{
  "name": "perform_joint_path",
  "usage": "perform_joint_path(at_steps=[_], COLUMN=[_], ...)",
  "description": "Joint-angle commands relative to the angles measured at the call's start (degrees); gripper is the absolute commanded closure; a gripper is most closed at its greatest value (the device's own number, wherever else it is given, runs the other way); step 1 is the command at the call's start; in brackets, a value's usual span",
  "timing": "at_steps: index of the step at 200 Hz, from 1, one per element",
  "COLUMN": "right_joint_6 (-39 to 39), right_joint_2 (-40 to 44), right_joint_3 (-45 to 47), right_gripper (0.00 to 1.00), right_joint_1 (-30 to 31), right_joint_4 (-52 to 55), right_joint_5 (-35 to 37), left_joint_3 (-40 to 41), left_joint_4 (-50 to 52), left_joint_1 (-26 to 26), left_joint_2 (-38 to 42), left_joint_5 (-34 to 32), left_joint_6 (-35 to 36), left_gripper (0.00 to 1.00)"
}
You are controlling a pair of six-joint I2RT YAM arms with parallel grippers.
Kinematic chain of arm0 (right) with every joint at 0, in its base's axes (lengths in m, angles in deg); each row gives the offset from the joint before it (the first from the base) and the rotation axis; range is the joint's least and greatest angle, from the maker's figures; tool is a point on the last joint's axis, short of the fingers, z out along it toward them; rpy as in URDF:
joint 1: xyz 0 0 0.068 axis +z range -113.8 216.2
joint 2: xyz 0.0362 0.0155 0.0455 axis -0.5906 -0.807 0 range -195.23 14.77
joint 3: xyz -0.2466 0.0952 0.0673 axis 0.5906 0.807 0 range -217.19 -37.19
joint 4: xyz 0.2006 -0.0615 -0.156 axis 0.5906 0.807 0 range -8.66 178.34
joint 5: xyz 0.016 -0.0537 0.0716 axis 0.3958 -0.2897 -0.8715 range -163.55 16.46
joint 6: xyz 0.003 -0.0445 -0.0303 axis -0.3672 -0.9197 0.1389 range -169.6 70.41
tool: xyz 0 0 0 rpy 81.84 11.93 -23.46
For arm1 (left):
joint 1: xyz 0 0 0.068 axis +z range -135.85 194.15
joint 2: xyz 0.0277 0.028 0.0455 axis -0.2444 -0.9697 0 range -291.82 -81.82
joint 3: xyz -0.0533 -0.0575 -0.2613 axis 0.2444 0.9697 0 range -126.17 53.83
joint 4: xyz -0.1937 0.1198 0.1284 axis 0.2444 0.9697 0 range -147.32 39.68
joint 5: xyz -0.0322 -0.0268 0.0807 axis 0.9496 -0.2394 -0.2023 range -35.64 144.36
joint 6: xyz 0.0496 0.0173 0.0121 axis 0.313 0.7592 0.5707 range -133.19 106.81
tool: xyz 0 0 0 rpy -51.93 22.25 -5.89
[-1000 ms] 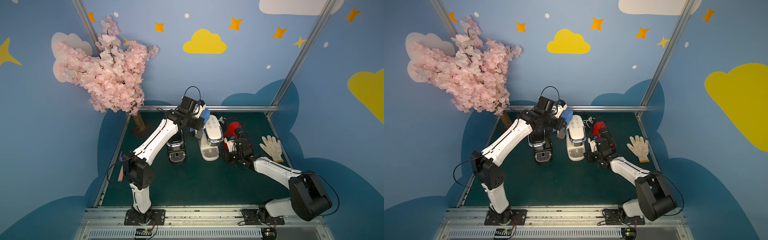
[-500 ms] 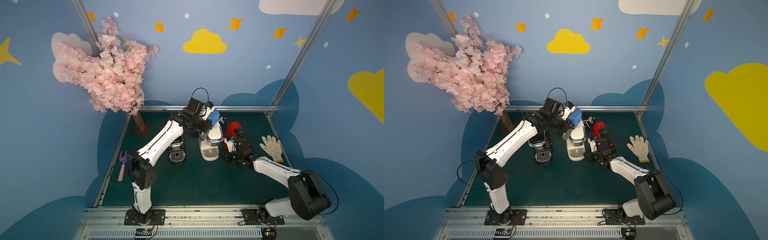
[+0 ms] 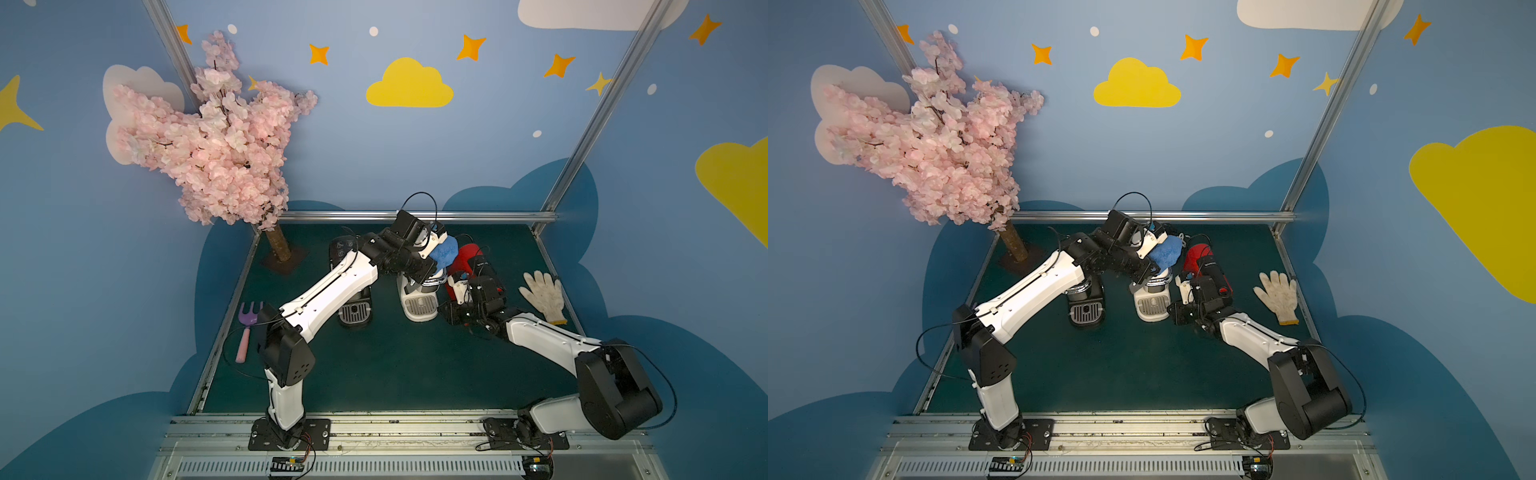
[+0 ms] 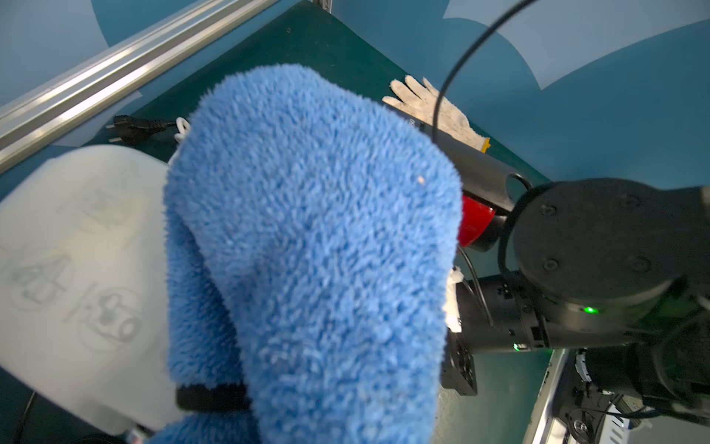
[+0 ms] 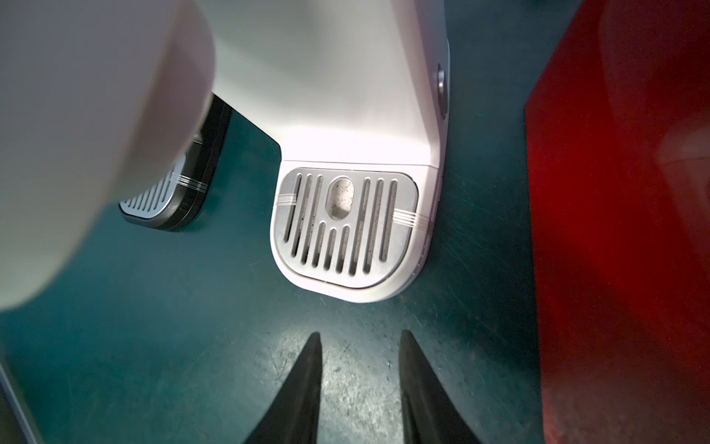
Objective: Wipe the surface of a coffee machine
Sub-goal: Wipe the dirt from the surface of the coffee machine.
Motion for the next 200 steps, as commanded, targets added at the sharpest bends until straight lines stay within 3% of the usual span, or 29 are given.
perform_joint_path(at_steps=[1, 49, 87, 129, 164, 200], right_joint_6=[0.29, 0.31, 0.39, 0.35, 0.35, 0.35], right_joint_2=[-0.51, -0.48, -1.66, -1.06, -1.24, -0.78], right_joint_3=[-1.38, -1.29, -1.78, -1.44, -1.62, -1.45], right_gripper=[0.66, 0.66, 0.66, 0.66, 0.66, 0.66], right_joint_1=[0.20, 0.26, 0.29, 0.23, 0.32, 0.28], right_joint_4=[-0.29, -0.34, -0.43, -0.51, -0.41, -0.30], right_joint_5=[0.47, 0.38, 0.24, 0.60, 0.48, 0.82], left_joint_3=[4.60, 14.50, 19.95, 20.01, 15.29, 11.21], left_joint_4=[5.44, -1.10, -9.23, -16.15, -15.25, -11.78], left_joint_1=[-0.75, -2.16, -2.15, -2.24, -2.11, -2.33], left_joint_2=[1.23, 7.68, 13.60, 16.37, 11.73, 6.06], left_joint_5=[1.87, 6.14, 2.85, -5.01, -10.14, -7.31], left_joint_6=[-1.47, -3.83, -5.79, -6.16, -6.50, -7.61], left_gripper=[0.97, 0.97, 0.97, 0.97, 0.97, 0.97])
